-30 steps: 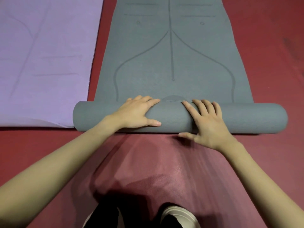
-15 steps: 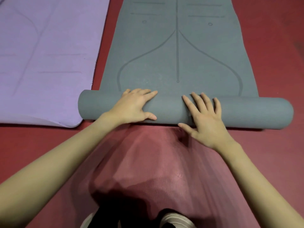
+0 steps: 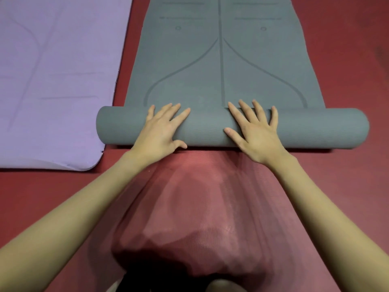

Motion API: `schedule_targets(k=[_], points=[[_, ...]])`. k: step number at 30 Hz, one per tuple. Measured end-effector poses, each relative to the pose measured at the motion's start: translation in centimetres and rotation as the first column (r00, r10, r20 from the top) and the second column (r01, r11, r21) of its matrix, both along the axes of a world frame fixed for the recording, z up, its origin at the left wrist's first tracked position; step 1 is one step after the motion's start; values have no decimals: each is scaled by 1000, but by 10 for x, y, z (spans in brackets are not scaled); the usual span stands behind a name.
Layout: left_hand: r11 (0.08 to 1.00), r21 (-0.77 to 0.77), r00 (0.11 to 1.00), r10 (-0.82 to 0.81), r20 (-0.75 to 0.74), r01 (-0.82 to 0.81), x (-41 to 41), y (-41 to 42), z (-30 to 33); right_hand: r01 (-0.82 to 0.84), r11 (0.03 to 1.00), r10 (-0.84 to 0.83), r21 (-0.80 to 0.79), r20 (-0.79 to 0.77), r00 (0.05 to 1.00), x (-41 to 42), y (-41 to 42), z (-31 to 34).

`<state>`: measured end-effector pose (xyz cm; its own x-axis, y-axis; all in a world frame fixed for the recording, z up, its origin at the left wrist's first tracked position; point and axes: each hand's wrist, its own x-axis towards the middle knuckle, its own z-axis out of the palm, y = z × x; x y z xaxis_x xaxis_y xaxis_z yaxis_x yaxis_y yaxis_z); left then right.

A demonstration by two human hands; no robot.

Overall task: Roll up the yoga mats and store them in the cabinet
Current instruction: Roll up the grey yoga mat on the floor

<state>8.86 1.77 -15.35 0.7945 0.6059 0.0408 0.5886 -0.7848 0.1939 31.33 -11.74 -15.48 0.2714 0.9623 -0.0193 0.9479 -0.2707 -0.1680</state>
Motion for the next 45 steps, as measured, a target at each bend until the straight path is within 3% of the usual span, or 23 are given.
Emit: schedule_targets(k=[6,9,12,18,24,36,42,45], points=[[989,-129,997,-66,31,69,13,33,18,-14,993,6,115,70,998,6,-23,-11],[994,-33,992,-99,75,102,10,27,14,-22,996,16,84,63,998,16,-9,-10],[995,51,996,-81,-37,83,13,25,9,-4,999,1,50,54,999,26,9,-6],[998,35,991,-52,-122,57,29,46,7,-42,998,45,-47,62,997,43,31,1],[994,37,991,-95,-92,99,32,54,11,-67,998,65,7,181,981,42,36,4],[992,55,992,-111,-58,114,-17,-39,20,-54,997,48,47,117,992,-1,-60,12],[991,42,991,-121,-63,124,-36,-66,14,-51,998,54,-33,90,994,-13,-82,8],[979,128,984,-147,-103,159,-34,-76,11,-57,992,62,-109,41,997,-8,-71,15]])
